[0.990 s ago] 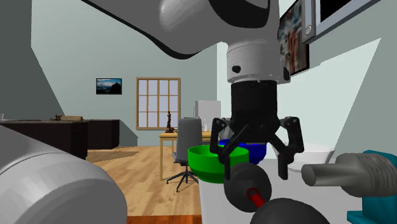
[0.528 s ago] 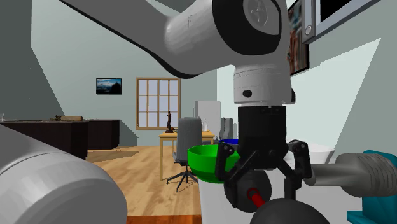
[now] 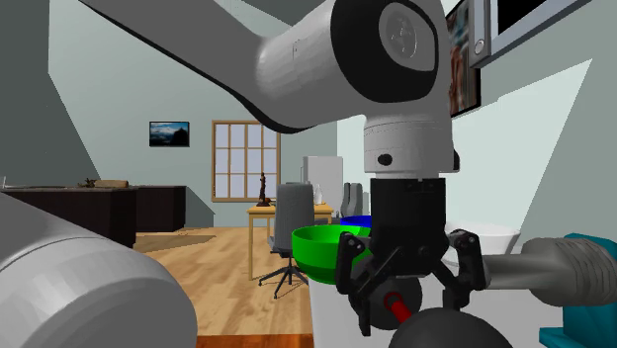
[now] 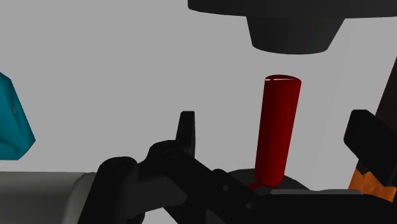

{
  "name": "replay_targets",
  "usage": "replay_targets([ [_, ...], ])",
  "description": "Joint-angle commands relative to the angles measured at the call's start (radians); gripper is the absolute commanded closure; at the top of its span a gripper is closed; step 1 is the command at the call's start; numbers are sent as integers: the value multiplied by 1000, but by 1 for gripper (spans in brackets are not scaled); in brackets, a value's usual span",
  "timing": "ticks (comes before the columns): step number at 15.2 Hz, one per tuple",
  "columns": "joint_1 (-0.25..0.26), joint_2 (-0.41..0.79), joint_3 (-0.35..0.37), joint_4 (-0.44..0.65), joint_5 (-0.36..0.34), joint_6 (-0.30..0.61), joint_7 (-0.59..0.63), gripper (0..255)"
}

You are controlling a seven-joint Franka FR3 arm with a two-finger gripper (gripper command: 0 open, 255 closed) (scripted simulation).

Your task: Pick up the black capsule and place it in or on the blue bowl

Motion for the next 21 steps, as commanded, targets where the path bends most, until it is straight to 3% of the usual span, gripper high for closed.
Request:
replay_targets([
  [1,0,0,0,0,0,0,0,0],
  [2,0,0,0,0,0,0,0,255],
  [11,0,0,0,0,0,0,0,255],
  [21,22,-13,60,120,57,-132,-6,255],
])
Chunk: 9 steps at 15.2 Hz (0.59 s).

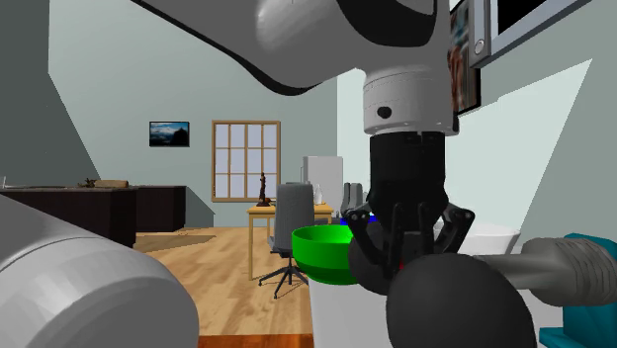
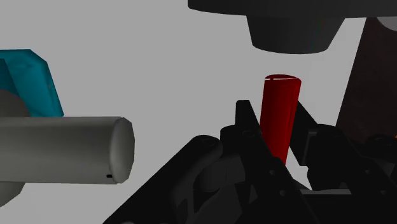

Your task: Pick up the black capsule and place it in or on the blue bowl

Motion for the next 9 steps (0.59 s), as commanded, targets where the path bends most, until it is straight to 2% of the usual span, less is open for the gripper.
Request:
replay_targets([
  [1,7,3,13,32,13,-29,-1,255],
  [9,24,16,51,141,50,-124,-7,255],
])
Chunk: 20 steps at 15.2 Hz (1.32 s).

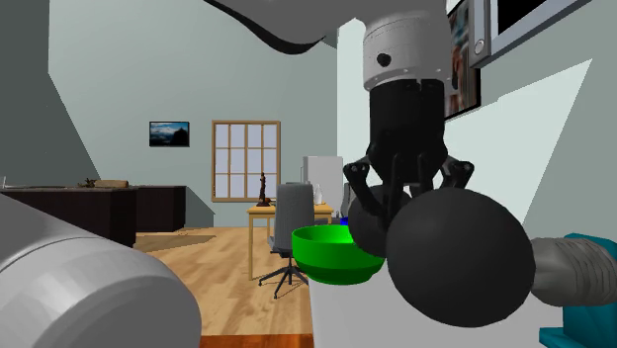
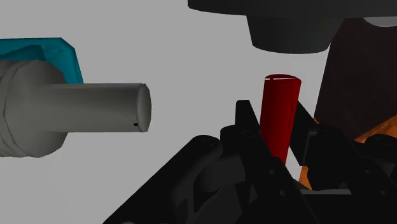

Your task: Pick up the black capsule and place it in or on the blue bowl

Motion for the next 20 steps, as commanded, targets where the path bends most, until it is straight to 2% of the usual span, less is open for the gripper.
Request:
replay_targets([
  [1,5,7,8,29,9,-21,-1,255],
  [11,25,45,45,177,46,-132,-10,255],
  [20,139,305,100,286,155,1,116,255],
])
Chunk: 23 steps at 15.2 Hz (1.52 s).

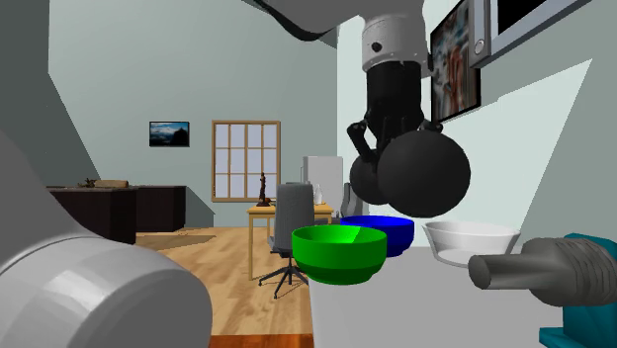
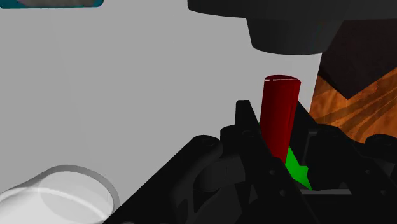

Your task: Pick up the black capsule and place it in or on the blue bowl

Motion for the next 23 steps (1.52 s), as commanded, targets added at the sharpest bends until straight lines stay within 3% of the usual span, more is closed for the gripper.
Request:
replay_targets([
  [1,26,66,11,35,25,29,26,255],
  [13,136,475,42,348,163,106,107,255],
  [23,163,865,59,780,288,44,134,255],
])
